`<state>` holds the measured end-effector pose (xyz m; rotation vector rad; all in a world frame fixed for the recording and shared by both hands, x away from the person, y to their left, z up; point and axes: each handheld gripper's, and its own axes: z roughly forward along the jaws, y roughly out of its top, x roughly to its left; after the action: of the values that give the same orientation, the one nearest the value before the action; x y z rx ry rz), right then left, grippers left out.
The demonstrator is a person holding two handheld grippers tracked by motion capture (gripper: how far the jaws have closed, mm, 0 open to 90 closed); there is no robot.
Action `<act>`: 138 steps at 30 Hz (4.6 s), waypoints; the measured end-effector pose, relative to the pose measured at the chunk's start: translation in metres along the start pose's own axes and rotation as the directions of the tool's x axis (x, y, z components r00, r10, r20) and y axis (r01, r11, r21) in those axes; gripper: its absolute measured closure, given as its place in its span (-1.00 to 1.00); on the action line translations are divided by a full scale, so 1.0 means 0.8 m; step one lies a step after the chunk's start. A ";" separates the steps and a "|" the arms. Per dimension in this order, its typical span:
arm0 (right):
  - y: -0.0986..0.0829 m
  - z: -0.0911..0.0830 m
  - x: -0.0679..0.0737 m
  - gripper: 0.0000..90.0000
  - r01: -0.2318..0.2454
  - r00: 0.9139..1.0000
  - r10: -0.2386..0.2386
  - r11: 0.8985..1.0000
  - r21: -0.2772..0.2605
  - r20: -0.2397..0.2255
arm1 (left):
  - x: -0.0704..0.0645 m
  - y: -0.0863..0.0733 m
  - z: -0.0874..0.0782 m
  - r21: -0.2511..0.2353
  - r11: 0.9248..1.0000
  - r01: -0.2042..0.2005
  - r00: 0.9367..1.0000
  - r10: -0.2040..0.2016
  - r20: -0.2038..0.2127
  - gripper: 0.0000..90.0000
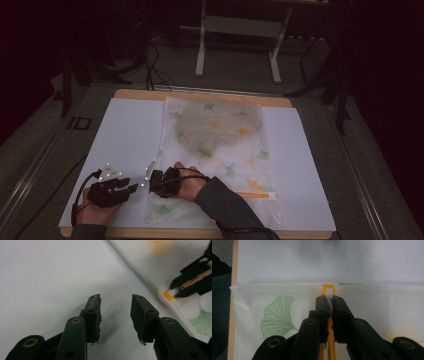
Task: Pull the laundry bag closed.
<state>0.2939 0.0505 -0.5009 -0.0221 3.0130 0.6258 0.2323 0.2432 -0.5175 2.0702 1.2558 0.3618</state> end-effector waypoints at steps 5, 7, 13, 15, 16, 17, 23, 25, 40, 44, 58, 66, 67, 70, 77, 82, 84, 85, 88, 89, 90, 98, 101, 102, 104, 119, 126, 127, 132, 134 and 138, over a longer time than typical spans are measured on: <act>-0.002 -0.002 0.000 0.87 -0.002 1.000 0.002 1.000 -0.005 0.000 | -0.003 -0.002 -0.003 -0.009 1.000 0.021 0.998 -0.020 0.063 0.37; -0.003 -0.002 0.000 0.87 -0.004 1.000 0.004 1.000 -0.007 0.000 | -0.003 -0.002 -0.003 -0.013 0.999 0.033 0.995 -0.032 0.097 0.37; -0.005 -0.003 -0.001 0.87 -0.005 1.000 0.005 1.000 -0.021 0.004 | -0.008 -0.001 -0.001 -0.011 1.000 0.026 0.991 -0.024 0.130 0.39; -0.005 -0.002 -0.001 0.87 -0.006 1.000 0.006 1.000 -0.023 0.004 | -0.010 0.000 0.000 -0.012 1.000 0.024 0.990 -0.022 0.141 0.39; -0.005 -0.002 0.000 0.87 -0.005 1.000 0.005 1.000 -0.024 0.005 | -0.011 0.000 0.001 -0.013 0.999 0.031 0.988 -0.028 0.151 0.40; -0.005 -0.002 0.000 0.87 -0.003 1.000 0.004 1.000 -0.022 0.006 | -0.012 0.001 0.001 -0.012 0.999 0.034 0.987 -0.031 0.160 0.40; -0.005 -0.004 -0.001 0.87 0.000 1.000 0.000 1.000 -0.030 0.011 | -0.020 0.005 0.004 0.000 0.999 0.042 0.976 -0.041 0.214 0.41; -0.005 -0.004 -0.001 0.87 -0.002 1.000 0.002 1.000 -0.031 0.011 | -0.021 0.006 0.005 0.002 0.999 0.042 0.974 -0.042 0.224 0.43; -0.003 -0.012 0.000 0.87 0.005 1.000 -0.003 0.999 -0.050 0.025 | -0.030 0.007 0.028 0.084 0.993 0.077 0.947 -0.100 0.307 0.37; -0.003 -0.016 0.001 0.87 0.006 1.000 -0.004 0.999 -0.052 0.028 | -0.027 0.008 0.033 0.095 0.991 0.093 0.935 -0.120 0.334 0.40; -0.004 -0.026 0.002 0.88 0.032 0.999 -0.029 0.997 -0.065 0.038 | -0.020 0.013 0.047 0.116 0.986 0.123 0.898 -0.160 0.410 0.49; -0.004 -0.027 0.004 0.88 0.041 0.999 -0.039 0.997 -0.063 0.032 | -0.024 0.015 0.051 0.130 0.988 0.081 0.898 -0.129 0.421 0.75; -0.004 -0.026 0.004 0.88 0.040 0.999 -0.038 0.997 -0.063 0.032 | -0.025 0.015 0.051 0.131 0.988 0.083 0.899 -0.131 0.418 0.80; -0.006 -0.026 0.004 0.88 0.039 0.999 -0.037 0.997 -0.061 0.029 | -0.025 0.015 0.052 0.131 0.988 0.079 0.898 -0.128 0.420 0.89; -0.010 -0.023 0.003 0.88 0.035 0.999 -0.033 0.998 -0.059 0.026 | -0.026 0.014 0.051 0.126 0.989 0.077 0.900 -0.123 0.418 0.94; -0.012 -0.020 0.003 0.88 0.030 0.999 -0.029 0.998 -0.059 0.022 | -0.027 0.014 0.051 0.127 0.989 0.073 0.901 -0.120 0.417 0.95; -0.013 -0.019 0.003 0.88 0.025 1.000 -0.024 0.998 -0.061 0.019 | -0.027 0.014 0.051 0.125 0.990 0.072 0.900 -0.119 0.419 0.95; -0.014 -0.018 0.002 0.88 0.025 1.000 -0.024 0.998 -0.061 0.019 | -0.026 0.014 0.050 0.125 0.989 0.073 0.900 -0.120 0.420 0.95; -0.016 -0.018 0.002 0.88 0.022 1.000 -0.021 0.998 -0.065 0.012 | -0.026 0.014 0.050 0.122 0.990 0.077 0.898 -0.122 0.424 0.95; -0.016 -0.017 0.002 0.88 0.020 1.000 -0.020 0.998 -0.063 0.012 | -0.026 0.014 0.050 0.119 0.989 0.082 0.895 -0.126 0.427 0.95; -0.016 -0.017 0.001 0.88 0.022 1.000 -0.022 0.998 -0.061 0.013 | -0.026 0.014 0.050 0.118 0.989 0.086 0.894 -0.129 0.428 0.95; -0.018 -0.014 0.001 0.88 0.014 1.000 -0.013 0.998 -0.060 0.012 | -0.026 0.013 0.049 0.116 0.990 0.086 0.893 -0.128 0.431 0.95; -0.019 -0.014 0.001 0.88 0.015 1.000 -0.014 0.998 -0.057 0.009 | -0.026 0.013 0.049 0.116 0.990 0.086 0.893 -0.128 0.432 0.95; -0.019 -0.014 0.001 0.88 0.014 1.000 -0.013 0.998 -0.057 0.010 | -0.026 0.013 0.049 0.115 0.990 0.083 0.892 -0.125 0.434 0.95; -0.020 -0.014 0.001 0.88 0.013 1.000 -0.013 0.998 -0.058 0.009 | -0.025 0.013 0.049 0.114 0.990 0.081 0.892 -0.123 0.435 0.95; -0.022 -0.013 0.001 0.89 0.013 1.000 -0.013 0.999 -0.052 0.011 | -0.025 0.013 0.048 0.111 0.990 0.081 0.890 -0.122 0.439 0.96; -0.025 -0.012 0.001 0.89 0.015 1.000 -0.015 0.999 -0.047 0.012 | -0.025 0.013 0.048 0.108 0.990 0.086 0.888 -0.125 0.442 0.96; -0.026 -0.011 0.001 0.89 0.016 1.000 -0.016 0.999 -0.042 0.011 | -0.024 0.013 0.048 0.105 0.991 0.087 0.886 -0.125 0.446 0.96; -0.028 -0.011 0.001 0.89 0.022 1.000 -0.021 0.999 -0.037 0.016 | -0.024 0.013 0.047 0.104 0.990 0.091 0.885 -0.128 0.447 0.96; -0.028 -0.011 0.001 0.89 0.020 1.000 -0.019 0.999 -0.036 0.016 | -0.024 0.012 0.047 0.104 0.990 0.091 0.885 -0.128 0.448 0.96; -0.029 -0.013 0.002 0.89 0.017 1.000 -0.016 0.999 -0.035 0.015 | -0.024 0.012 0.047 0.100 0.991 0.092 0.885 -0.128 0.449 0.96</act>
<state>0.2926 0.0253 -0.5009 -0.0438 2.9846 0.6742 0.2500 0.2085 -0.5360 1.9788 1.1001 -0.2218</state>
